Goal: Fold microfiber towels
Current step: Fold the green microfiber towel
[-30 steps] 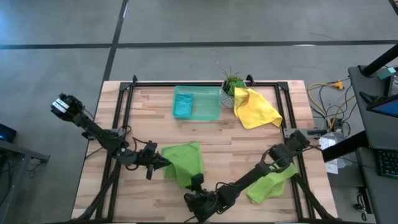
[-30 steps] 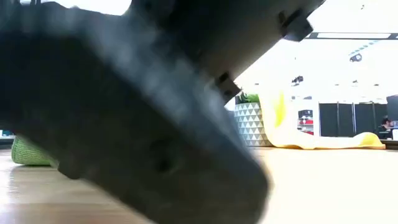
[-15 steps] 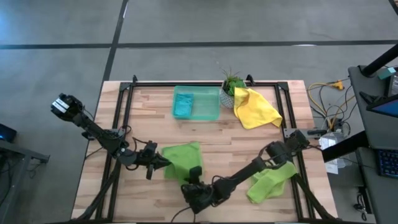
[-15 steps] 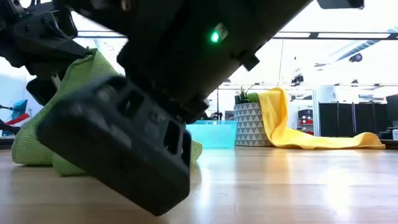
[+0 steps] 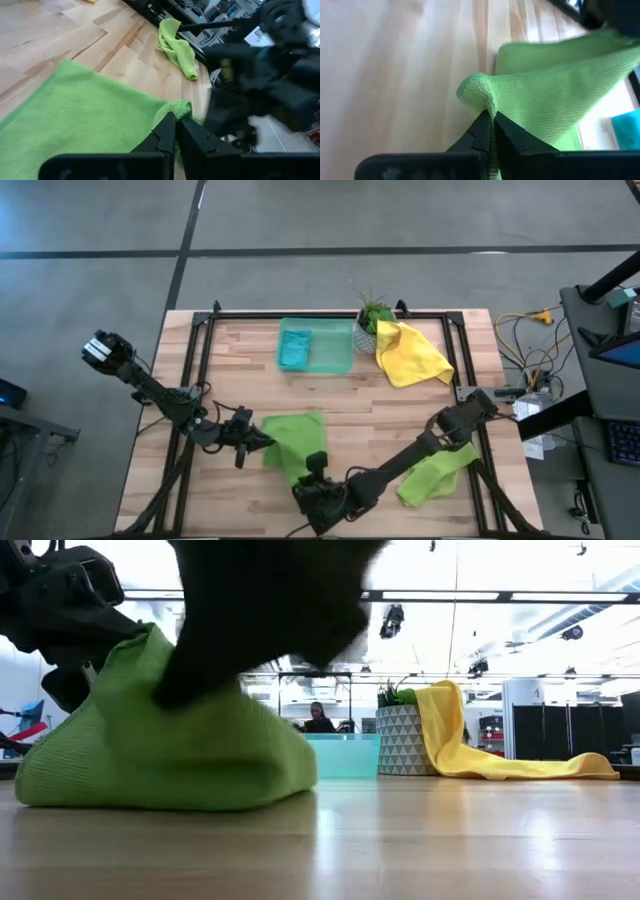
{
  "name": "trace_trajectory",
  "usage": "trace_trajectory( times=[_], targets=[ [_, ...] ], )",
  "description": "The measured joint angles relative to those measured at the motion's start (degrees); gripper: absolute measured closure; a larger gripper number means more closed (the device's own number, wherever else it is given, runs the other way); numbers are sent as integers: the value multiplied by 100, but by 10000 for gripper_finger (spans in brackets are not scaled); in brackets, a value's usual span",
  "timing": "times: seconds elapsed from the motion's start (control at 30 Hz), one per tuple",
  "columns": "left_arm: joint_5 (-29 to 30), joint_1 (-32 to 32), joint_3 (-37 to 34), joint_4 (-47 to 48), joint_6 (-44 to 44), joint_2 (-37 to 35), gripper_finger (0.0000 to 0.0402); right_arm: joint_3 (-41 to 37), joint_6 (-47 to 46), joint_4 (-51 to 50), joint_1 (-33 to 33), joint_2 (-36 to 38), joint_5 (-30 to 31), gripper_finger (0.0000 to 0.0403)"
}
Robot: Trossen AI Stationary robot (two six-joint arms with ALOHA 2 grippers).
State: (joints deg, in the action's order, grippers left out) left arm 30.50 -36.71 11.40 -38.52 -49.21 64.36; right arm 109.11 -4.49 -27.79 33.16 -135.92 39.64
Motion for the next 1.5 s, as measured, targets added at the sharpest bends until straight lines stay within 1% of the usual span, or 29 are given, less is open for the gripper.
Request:
trace_trajectory(
  times=[0.1,0.2,0.33,0.43,0.57,0.8,0.93,1.0,1.07,1.17,1.2,1.3,1.4,1.5],
  targets=[
    [-10,-5,-9,0,-1,0,402,119,-511,-503,34,231,-110,394],
    [-257,-6,-10,0,2,0,402,47,-1192,-1086,32,491,-231,394],
    [-877,-11,-18,5,2,7,402,-467,-1608,-971,26,935,-875,394],
    [-1269,-30,14,11,-7,11,402,-997,-1868,-505,38,1277,-1457,394],
    [-1548,-63,102,2,-7,48,402,-1856,-2295,245,32,1769,-1840,394],
    [-1604,-70,162,4,-18,52,402,-3801,-2972,2764,-156,2656,-2516,394],
    [-1604,-70,231,9,-20,147,402,-4661,-3358,3949,-307,2879,-2925,394],
    [-1606,-70,289,-2,-113,283,402,-4944,-3545,4460,-377,2895,-3066,394],
    [-1634,-74,356,12,-154,497,402,-5187,-3712,4931,-421,2905,-3104,394],
    [-1846,-74,499,6,-160,915,402,-5485,-3932,5578,-509,2908,-3112,394],
    [-1948,-74,559,2,-167,1064,402,-5583,-3980,5746,-545,2908,-3108,394],
    [-1971,-89,633,2,-334,1435,402,-5839,-4201,6109,-647,2916,-3103,394],
    [-1792,-89,636,2,-591,1623,402,-6101,-4444,6372,-736,2931,-3102,394],
    [-1498,-87,634,-4,-597,1650,402,-6347,-4659,6596,-818,2940,-3109,394]
  ],
)
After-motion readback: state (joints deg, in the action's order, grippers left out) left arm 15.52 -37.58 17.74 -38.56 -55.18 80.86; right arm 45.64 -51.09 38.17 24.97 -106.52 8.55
